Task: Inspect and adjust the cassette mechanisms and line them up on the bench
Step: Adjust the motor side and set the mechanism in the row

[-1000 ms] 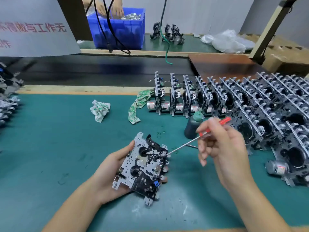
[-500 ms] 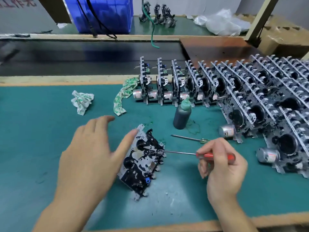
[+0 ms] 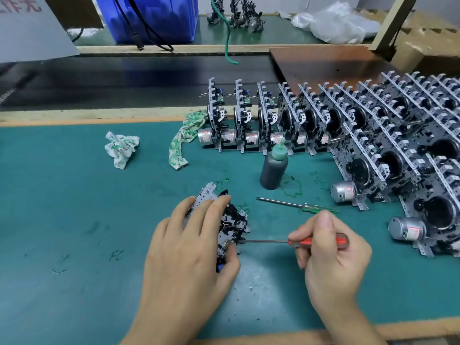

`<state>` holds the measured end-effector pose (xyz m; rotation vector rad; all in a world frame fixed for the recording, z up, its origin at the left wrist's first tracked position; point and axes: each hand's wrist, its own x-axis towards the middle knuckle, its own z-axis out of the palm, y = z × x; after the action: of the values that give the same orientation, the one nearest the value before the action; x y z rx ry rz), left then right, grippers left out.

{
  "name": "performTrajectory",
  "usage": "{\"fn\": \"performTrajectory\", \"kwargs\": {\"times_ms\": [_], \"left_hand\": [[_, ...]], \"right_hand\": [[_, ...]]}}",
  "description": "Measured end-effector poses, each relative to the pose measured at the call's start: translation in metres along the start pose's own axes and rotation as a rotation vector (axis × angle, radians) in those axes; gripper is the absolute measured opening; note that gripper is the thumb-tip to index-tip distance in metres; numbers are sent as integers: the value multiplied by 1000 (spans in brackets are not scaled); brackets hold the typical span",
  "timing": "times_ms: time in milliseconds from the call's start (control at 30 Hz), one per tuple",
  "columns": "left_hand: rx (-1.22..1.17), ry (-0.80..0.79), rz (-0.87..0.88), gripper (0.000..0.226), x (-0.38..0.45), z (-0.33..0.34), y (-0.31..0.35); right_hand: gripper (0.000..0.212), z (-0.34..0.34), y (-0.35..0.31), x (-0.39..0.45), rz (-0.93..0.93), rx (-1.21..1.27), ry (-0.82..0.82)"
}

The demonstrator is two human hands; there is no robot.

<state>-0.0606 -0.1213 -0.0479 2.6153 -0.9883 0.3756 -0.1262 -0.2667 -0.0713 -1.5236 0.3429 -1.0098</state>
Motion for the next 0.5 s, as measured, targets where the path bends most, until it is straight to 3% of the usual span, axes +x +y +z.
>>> {"fn": "performTrajectory", "kwargs": {"times_ms": [200, 500], "left_hand": [[-22, 134, 9, 49, -3, 8, 0], [-25, 201, 25, 48, -3, 13, -1]], "right_hand": [[42, -1, 2, 1, 5, 4, -21], [41, -2, 2, 1, -9, -3, -39]]}}
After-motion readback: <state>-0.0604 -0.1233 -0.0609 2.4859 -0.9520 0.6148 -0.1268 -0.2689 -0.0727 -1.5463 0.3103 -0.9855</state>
